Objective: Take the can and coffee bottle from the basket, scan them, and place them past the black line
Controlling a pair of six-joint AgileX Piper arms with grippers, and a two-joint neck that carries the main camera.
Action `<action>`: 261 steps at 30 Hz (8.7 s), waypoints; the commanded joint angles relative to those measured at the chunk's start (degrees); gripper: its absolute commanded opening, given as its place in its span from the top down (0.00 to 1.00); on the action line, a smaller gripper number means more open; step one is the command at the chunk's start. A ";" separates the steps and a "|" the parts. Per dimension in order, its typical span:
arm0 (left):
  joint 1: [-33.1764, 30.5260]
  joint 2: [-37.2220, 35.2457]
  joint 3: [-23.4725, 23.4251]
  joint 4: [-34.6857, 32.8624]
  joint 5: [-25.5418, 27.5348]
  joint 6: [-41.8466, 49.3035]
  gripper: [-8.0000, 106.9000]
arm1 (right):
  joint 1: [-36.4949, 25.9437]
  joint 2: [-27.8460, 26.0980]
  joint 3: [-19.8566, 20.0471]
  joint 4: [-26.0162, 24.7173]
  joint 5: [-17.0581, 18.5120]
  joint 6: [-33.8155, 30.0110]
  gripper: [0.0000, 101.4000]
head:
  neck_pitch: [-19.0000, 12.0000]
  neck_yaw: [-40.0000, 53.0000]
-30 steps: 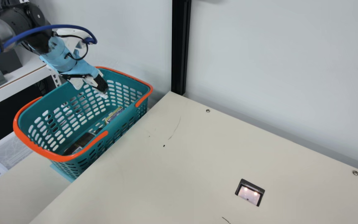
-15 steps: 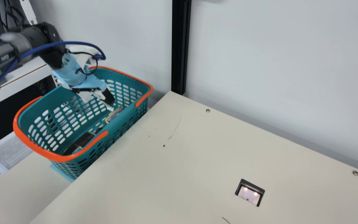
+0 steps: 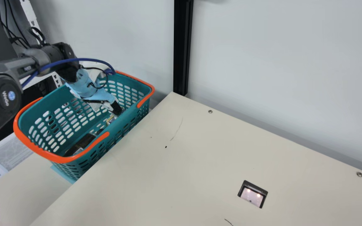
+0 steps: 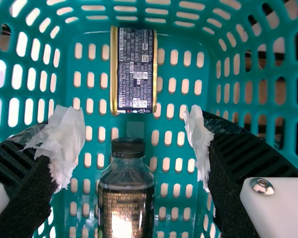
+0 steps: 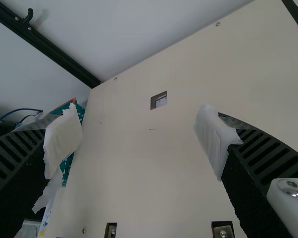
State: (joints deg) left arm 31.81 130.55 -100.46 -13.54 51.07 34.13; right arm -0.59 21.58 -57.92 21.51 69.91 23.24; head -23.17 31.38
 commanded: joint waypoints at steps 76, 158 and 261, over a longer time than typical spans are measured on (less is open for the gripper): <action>1.50 -21.28 -4.02 -28.95 18.83 -10.64 0.84 | 0.00 0.00 0.00 0.00 0.00 0.00 0.00 | -1.83 0.79; -0.83 -83.49 62.30 -82.86 18.83 -66.69 0.84 | 0.00 0.00 0.00 0.00 0.00 0.00 0.00 | -1.83 0.79; -58.89 -77.94 67.96 -48.15 -63.12 4.20 0.84 | 0.00 0.00 0.00 0.00 0.00 0.00 0.00 | -1.83 0.73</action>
State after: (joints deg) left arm -20.24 51.83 -34.00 -65.03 -5.66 40.73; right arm -0.59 21.58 -57.92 21.51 69.91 23.24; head -23.17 31.38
